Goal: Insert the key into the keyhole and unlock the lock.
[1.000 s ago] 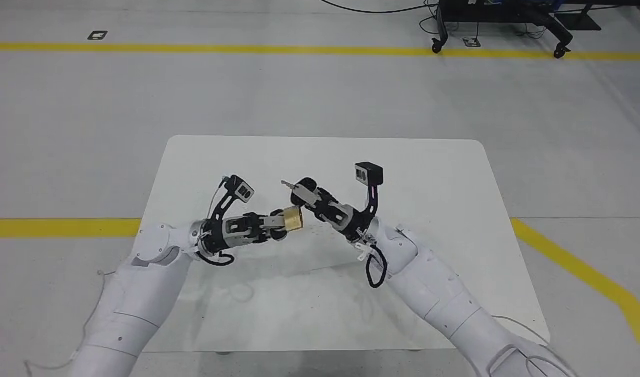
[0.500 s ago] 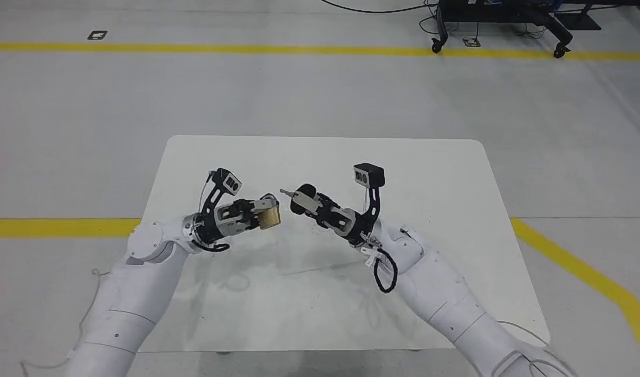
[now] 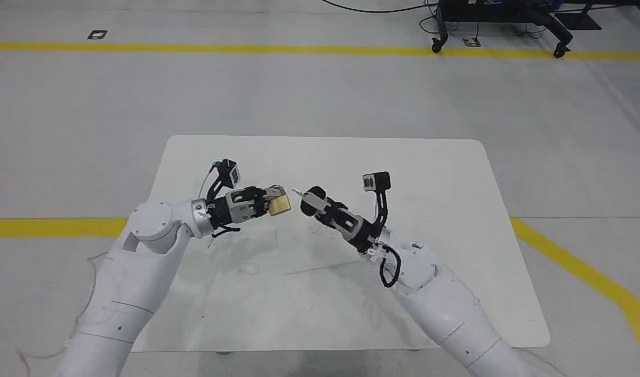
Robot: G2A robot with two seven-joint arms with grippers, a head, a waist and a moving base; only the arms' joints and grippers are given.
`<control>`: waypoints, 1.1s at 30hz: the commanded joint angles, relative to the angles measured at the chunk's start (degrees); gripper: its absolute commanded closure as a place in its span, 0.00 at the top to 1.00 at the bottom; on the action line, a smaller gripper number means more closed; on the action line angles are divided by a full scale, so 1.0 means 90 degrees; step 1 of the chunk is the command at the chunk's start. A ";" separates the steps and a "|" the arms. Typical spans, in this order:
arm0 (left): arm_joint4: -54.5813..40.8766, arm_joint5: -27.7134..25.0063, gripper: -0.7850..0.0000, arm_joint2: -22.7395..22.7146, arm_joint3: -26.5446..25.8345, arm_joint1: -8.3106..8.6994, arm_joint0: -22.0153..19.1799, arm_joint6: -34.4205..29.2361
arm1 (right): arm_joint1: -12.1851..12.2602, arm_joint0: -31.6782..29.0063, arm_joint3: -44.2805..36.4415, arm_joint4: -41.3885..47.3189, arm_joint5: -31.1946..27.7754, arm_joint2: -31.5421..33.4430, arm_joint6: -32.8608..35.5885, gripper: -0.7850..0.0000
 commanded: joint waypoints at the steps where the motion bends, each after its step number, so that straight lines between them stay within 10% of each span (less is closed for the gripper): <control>1: 0.0031 -0.0032 0.00 0.0032 -0.0004 -0.0006 -0.0015 0.0005 | 0.0060 -0.0375 -0.0485 0.0214 0.0395 0.0196 0.0004 0.00; 13: 0.0064 0.0284 0.00 0.0115 -0.0137 -0.0028 0.0068 0.0407 | 0.0057 -0.0387 -0.0503 0.0245 0.0420 0.0182 0.0003 0.00; 23: 0.0071 0.2339 0.00 0.0513 -0.0171 -0.0118 -0.0461 0.1084 | 0.0065 -0.0874 -0.1086 0.0203 0.2273 0.0194 -0.0792 0.00; 33: -0.0014 0.2294 0.00 0.0825 0.0058 -0.0226 -0.0750 0.1170 | 0.0082 -0.1352 -0.1816 0.0015 0.3173 0.0326 -0.1602 0.00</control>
